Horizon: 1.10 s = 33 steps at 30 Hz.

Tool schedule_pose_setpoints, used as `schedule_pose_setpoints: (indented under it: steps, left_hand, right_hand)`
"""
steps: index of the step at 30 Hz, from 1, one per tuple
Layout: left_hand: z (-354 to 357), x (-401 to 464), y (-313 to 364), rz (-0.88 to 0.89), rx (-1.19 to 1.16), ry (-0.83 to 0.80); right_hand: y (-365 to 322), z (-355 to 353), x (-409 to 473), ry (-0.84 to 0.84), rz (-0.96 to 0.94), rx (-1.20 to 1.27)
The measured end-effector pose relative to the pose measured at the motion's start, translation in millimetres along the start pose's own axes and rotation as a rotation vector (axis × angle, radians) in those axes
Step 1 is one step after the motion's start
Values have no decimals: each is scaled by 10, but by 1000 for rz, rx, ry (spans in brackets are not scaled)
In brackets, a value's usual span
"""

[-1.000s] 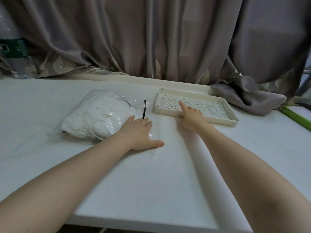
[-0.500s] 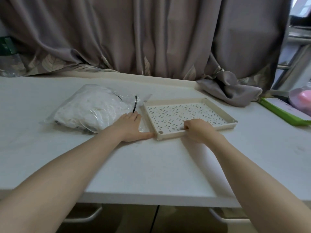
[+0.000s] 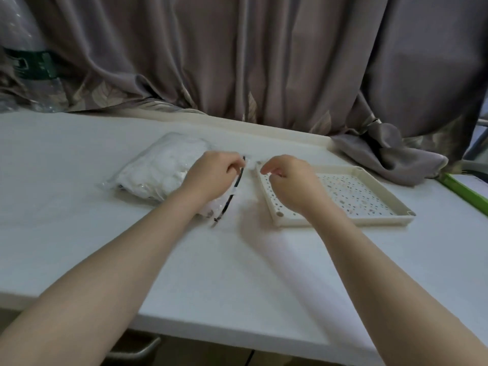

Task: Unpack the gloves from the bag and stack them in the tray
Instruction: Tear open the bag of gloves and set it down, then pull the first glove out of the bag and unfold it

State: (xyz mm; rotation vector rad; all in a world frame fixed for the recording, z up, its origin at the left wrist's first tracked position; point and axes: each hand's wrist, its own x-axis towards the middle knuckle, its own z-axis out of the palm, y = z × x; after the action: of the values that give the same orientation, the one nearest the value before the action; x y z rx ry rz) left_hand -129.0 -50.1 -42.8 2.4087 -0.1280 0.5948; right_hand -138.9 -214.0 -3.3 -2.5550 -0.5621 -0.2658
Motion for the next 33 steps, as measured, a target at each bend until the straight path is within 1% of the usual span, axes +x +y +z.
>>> schedule_pose_setpoints:
  steps: [1,2,4,7,9,12,15,18,20,22,24,26,28,30,31,33]
  left_hand:
    - [-62,22,-39,6,94,48]
    - [-89,34,-87,-2,171,48]
    - [-74,28,-232,-32,264,-35]
    - [0,-32,-369,-83,330,-155]
    - [17,-22,-382,-62,419,-210]
    - [64,-12,-371,-38,517,-301]
    - [71,-4,-431,0,445,-267]
    - [64,-21,-463,72,380,-308]
    - [77,-11,-494,81,393,-288]
    - [110,18,-520,59,427,-250]
    - [130,39,-522,23,452,-229]
    - [135,57,-493,18,473,-225]
    - [112,70,-476,26,484,-196]
    - [75,73,-476,27,477,-156]
    - [58,68,-481,22,469,-145]
    - [31,51,-486,8,460,-131]
  right_hand:
    - [-81,106,50,-28,-10,13]
    - [-130,209,97,-63,-7,11]
    - [-149,423,210,-139,17,-25]
    - [-74,633,321,-292,73,-221]
    - [-71,662,395,-355,99,-311]
    - [-86,746,548,-351,129,-359]
    - [-39,999,646,-260,171,-243]
    - [26,1123,633,-136,172,-133]
    - [42,1083,610,-128,152,-119]
    - [35,962,567,-165,133,-98]
    - [22,791,531,-197,139,52]
    - [-3,624,481,-168,163,305]
    - [-38,535,444,-70,229,631]
    - [-60,471,422,22,354,1025]
    - [-50,433,416,67,388,1178]
    - [1,345,402,181,408,1394]
